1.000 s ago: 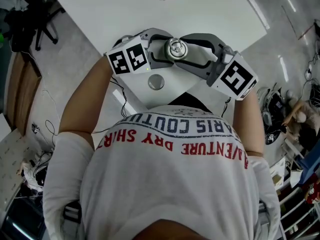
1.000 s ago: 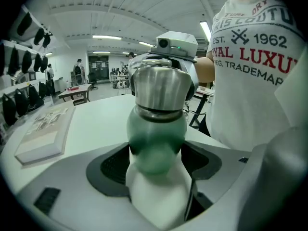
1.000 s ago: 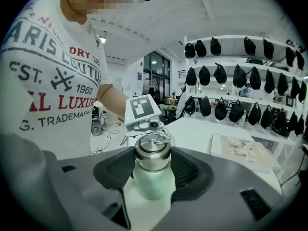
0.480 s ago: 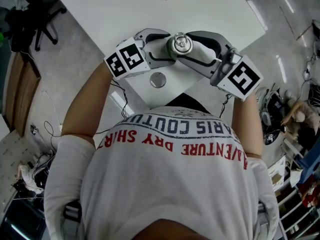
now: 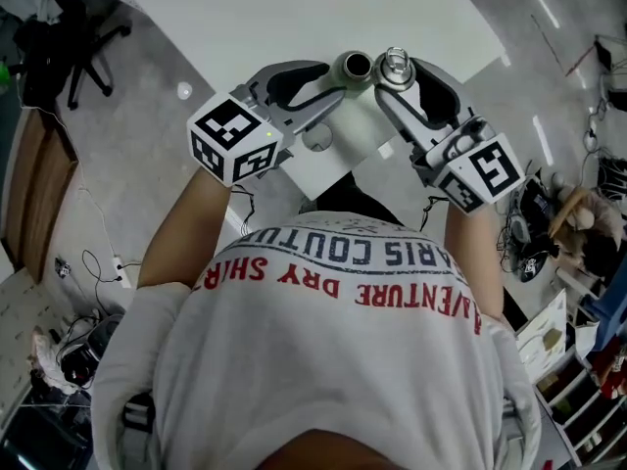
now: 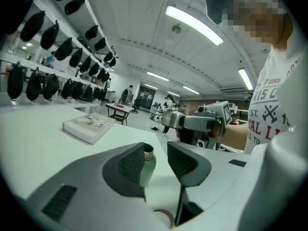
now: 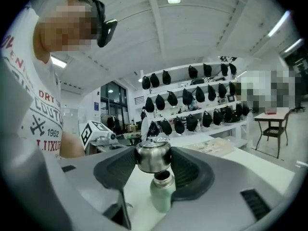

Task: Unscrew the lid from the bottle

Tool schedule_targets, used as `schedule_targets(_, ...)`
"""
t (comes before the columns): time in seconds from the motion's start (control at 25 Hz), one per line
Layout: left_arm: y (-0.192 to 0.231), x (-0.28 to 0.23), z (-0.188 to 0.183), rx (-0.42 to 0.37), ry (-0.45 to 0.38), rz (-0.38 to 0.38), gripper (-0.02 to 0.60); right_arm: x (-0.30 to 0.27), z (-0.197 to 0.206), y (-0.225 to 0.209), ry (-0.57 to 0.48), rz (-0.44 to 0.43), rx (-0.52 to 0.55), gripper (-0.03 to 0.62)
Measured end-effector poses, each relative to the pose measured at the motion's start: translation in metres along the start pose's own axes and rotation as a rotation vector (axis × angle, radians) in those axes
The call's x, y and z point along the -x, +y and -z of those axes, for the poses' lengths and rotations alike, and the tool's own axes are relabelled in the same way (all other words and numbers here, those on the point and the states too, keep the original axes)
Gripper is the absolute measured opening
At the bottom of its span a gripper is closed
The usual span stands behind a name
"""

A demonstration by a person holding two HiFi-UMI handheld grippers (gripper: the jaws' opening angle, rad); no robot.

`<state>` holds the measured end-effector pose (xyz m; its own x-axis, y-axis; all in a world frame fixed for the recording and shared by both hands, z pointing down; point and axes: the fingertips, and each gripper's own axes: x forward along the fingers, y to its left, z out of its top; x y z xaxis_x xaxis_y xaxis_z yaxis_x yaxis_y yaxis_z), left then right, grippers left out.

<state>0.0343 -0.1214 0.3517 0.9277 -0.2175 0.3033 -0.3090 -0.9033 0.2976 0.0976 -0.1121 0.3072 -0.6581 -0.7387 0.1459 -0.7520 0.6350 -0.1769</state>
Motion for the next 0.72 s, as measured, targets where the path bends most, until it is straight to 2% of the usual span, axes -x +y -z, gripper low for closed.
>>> schedule_targets(0.12, -0.022, 0.018, -0.014, 0.039, -0.06, -0.026, 0.108, 0.018, -0.009, 0.02, -0.025, 0.055, -0.013, 0.232)
schedule_targets(0.28, -0.048, 0.042, -0.027, 0.063, -0.11, -0.051, 0.06, 0.041, -0.023, 0.051, -0.062, 0.097, -0.01, 0.232)
schedule_targets(0.56, -0.093, 0.083, -0.055, -0.04, -0.146, -0.051, 0.038, 0.067, -0.042, 0.099, -0.117, 0.132, -0.039, 0.232)
schedule_targets(0.72, -0.112, 0.103, -0.059, -0.097, -0.154, -0.061, 0.037, 0.076, -0.05, 0.122, -0.121, 0.148, -0.021, 0.232)
